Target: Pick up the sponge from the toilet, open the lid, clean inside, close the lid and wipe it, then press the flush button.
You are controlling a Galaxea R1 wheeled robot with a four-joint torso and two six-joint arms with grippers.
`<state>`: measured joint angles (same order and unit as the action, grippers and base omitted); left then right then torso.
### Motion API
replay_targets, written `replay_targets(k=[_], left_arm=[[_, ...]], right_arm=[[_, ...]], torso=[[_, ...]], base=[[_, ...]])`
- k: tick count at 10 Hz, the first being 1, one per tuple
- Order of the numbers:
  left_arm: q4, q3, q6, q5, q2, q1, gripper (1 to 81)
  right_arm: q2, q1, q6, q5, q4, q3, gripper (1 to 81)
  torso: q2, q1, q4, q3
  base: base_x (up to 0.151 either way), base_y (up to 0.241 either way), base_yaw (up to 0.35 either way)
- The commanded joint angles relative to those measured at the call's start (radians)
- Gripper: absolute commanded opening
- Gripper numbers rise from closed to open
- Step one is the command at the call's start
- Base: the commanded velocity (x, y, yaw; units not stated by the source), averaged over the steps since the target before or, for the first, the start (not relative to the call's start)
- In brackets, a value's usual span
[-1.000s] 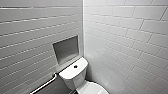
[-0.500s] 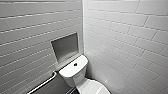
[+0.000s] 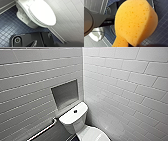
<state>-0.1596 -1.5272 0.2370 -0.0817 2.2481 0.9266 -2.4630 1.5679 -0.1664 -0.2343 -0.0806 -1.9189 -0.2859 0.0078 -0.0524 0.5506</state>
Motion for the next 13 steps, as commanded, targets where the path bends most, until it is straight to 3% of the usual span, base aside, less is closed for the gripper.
replay_targets(k=[1, 3, 5, 13], left_arm=[[0.014, 0.076, 0.07, -0.116, -0.048, -0.211, 81.1], [0.015, 0.097, 0.109, -0.136, -0.044, -0.309, 81.1], [0.018, 0.098, 0.157, -0.213, -0.019, -0.412, 81.1], [0.017, 0.036, 0.323, -0.334, 0.107, -0.771, 81.1]], right_arm=[[0.031, -0.013, -0.002, 0.058, -0.011, 0.026, 1.0], [0.026, -0.016, -0.002, 0.058, -0.011, 0.026, 1.0], [0.025, -0.018, -0.002, 0.056, -0.011, 0.028, 1.0], [0.025, -0.016, -0.002, 0.038, -0.01, 0.031, 1.0]], torso=[[0.0, 0.0, 0.0, 0.0], [0.0, 0.0, 0.0, 0.001], [0.001, 0.0, 0.0, 0.001], [0.002, 0.001, 0.0, 0.143]], base=[[0.0, 0.0, 0.0], [0.0, 0.0, 0.0], [0.0, 0.0, 0.0], [0.0, 0.0, 0.0]])
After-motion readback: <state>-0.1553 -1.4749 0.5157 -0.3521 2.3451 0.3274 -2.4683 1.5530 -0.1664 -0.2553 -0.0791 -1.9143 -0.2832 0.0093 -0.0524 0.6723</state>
